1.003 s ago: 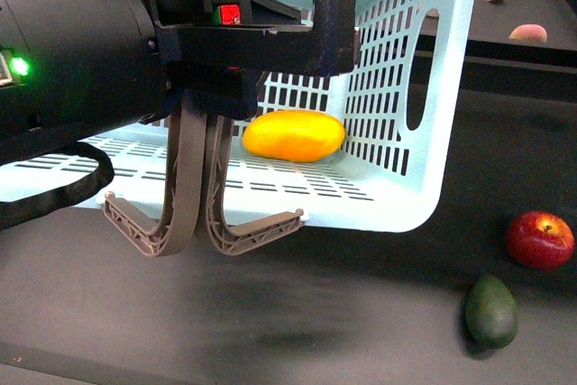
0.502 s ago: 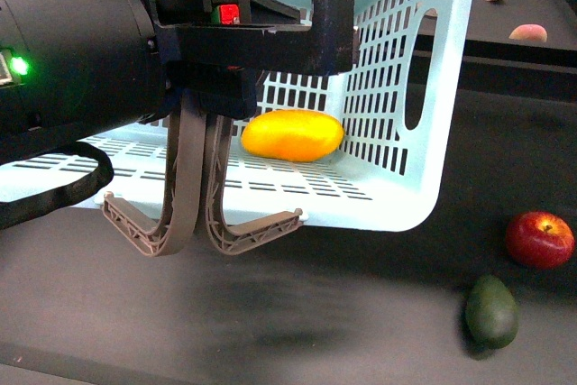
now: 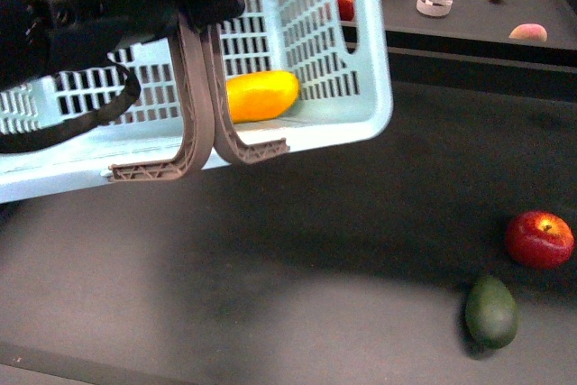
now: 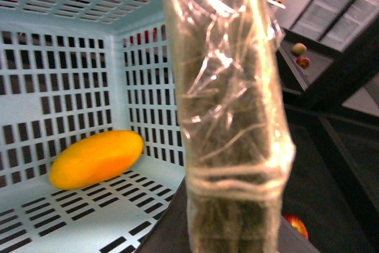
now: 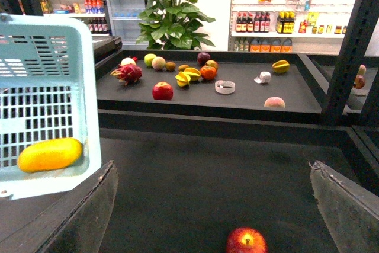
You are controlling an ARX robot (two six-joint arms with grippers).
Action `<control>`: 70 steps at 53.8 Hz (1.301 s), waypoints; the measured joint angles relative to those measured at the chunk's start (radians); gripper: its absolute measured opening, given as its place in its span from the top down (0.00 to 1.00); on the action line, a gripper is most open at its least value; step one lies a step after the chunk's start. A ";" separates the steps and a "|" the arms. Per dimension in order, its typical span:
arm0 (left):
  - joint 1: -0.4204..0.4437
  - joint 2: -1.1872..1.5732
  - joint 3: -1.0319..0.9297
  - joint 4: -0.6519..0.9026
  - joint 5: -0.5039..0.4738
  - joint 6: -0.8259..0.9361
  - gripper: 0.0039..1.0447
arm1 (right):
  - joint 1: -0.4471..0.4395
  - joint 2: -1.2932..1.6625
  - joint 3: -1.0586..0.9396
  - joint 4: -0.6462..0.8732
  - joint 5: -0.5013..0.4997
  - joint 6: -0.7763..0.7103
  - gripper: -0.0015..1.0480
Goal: Pick mango with right arm and hold basket with left
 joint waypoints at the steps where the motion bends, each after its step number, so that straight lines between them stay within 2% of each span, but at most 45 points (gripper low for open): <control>1: 0.008 0.010 0.016 -0.008 -0.010 -0.027 0.93 | 0.000 0.000 0.000 0.000 0.000 0.000 0.08; 5: 0.042 0.053 0.082 -0.058 -0.062 -0.165 0.93 | 0.000 0.000 0.000 0.000 0.000 0.000 0.08; 30: 0.234 0.292 0.399 -0.353 -0.230 -0.753 0.93 | 0.000 -0.001 0.000 0.000 0.000 0.000 0.08; 36: 0.272 0.332 0.429 -0.374 -0.243 -0.827 0.93 | 0.000 -0.001 0.000 0.000 0.000 0.000 0.08; 38: 0.311 0.375 0.461 -0.393 -0.231 -0.906 0.93 | 0.000 -0.001 0.000 0.000 0.000 0.000 0.08; 56: 0.323 0.461 0.537 -0.396 -0.186 -1.022 0.93 | 0.000 -0.001 0.000 0.000 0.000 0.000 0.08; 70: 0.319 0.512 0.562 -0.397 -0.210 -1.050 0.92 | 0.000 -0.001 0.000 0.000 0.000 0.000 0.08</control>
